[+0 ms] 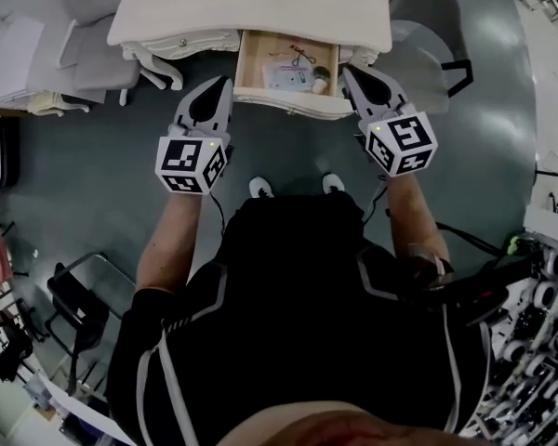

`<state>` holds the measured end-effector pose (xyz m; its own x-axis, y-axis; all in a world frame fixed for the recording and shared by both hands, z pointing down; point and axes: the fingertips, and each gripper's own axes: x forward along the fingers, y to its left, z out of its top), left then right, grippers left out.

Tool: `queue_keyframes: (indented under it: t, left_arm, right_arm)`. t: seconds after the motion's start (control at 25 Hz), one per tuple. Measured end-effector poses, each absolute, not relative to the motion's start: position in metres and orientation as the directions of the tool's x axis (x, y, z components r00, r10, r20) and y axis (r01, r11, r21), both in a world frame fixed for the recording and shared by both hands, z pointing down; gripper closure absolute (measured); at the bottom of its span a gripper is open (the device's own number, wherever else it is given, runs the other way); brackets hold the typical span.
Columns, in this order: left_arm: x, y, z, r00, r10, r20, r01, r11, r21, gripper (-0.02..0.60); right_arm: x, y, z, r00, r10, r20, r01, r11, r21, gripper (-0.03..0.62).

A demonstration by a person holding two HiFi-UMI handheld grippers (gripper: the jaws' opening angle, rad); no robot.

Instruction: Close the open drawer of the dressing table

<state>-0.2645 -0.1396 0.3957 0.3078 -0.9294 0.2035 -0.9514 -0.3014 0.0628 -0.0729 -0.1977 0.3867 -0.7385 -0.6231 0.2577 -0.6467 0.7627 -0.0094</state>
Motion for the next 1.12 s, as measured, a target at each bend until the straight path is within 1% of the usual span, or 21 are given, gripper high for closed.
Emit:
queue_keyframes:
  t: [0.4, 0.64, 0.8, 0.88, 1.04, 1.12]
  left_arm:
    - [-0.283, -0.135, 0.478, 0.412, -0.864, 0.288, -0.910, -0.405, 0.086, 0.577]
    - [-0.267, -0.128, 0.534, 0.486, -0.780, 0.393, -0.859, -0.509, 0.054, 0.577]
    - [-0.252, -0.129, 0.561, 0.535, -0.736, 0.415, -0.825, -0.560, 0.069, 0.577]
    - [-0.246, -0.127, 0.578, 0.533, -0.716, 0.451, -0.819, -0.571, 0.061, 0.577]
    - [-0.246, -0.137, 0.608, 0.503, -0.697, 0.511, -0.842, -0.528, 0.109, 0.577]
    - [-0.248, -0.138, 0.625, 0.483, -0.685, 0.546, -0.847, -0.524, 0.092, 0.577]
  right_arm:
    - [-0.077, -0.171, 0.476, -0.611, -0.708, 0.354, -0.763, 0.646, -0.022, 0.589]
    - [-0.074, -0.157, 0.533, -0.551, -0.720, 0.423, -0.803, 0.595, -0.032, 0.589]
    - [-0.067, -0.160, 0.566, -0.516, -0.723, 0.459, -0.827, 0.560, -0.049, 0.589]
    - [-0.065, -0.158, 0.584, -0.509, -0.710, 0.487, -0.832, 0.551, -0.068, 0.589]
    - [-0.062, -0.156, 0.625, -0.489, -0.677, 0.550, -0.836, 0.544, -0.073, 0.589]
    - [-0.061, -0.151, 0.646, -0.474, -0.655, 0.589, -0.835, 0.546, -0.064, 0.589]
